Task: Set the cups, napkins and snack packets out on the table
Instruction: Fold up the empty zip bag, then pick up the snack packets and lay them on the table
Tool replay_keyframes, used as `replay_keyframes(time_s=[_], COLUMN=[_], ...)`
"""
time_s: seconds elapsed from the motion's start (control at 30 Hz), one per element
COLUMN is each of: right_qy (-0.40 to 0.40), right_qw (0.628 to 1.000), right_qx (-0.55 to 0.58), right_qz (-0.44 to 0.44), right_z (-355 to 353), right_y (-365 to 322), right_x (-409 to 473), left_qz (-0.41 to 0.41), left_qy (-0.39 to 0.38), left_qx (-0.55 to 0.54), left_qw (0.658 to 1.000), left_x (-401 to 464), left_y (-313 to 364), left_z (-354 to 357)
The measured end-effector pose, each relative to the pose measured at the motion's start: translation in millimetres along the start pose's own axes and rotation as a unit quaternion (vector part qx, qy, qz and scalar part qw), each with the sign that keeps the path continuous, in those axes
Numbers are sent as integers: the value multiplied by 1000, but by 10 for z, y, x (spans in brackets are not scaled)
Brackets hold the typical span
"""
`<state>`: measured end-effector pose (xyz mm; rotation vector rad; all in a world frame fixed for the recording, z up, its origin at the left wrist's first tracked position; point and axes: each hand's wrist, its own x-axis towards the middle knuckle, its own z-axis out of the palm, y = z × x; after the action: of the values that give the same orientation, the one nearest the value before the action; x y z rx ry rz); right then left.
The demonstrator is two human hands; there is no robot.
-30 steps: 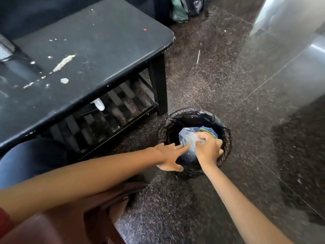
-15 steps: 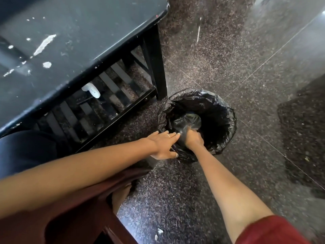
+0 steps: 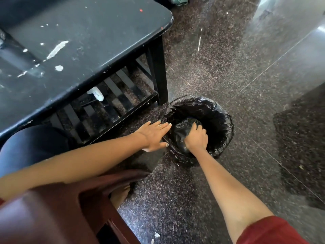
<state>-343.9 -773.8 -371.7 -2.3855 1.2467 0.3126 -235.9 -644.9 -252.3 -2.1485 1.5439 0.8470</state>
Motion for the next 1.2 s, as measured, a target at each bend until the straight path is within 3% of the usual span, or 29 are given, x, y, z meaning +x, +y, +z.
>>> replay_keyframes(time_s=[0.4, 0.7, 0.97, 1.2], right_qy=[142, 210, 349, 353], right_qw=[983, 972, 908, 853], right_qx=[-45, -17, 71, 53], right_qz=[-107, -104, -219, -382], right_z=[-465, -865, -1560, -2181], right_y=[-151, -508, -1135, -1927], right_x=[-376, -749, -1045, -1418], left_qz=[-16, -19, -81, -173], left_qy=[138, 214, 314, 407], left_qx=[18, 28, 32, 45], left_qw=[990, 976, 945, 896], left_x=[-346, -831, -1397, -2206], left_y=[-101, -100, -211, -611], left_z=[-409, -626, -850, -926])
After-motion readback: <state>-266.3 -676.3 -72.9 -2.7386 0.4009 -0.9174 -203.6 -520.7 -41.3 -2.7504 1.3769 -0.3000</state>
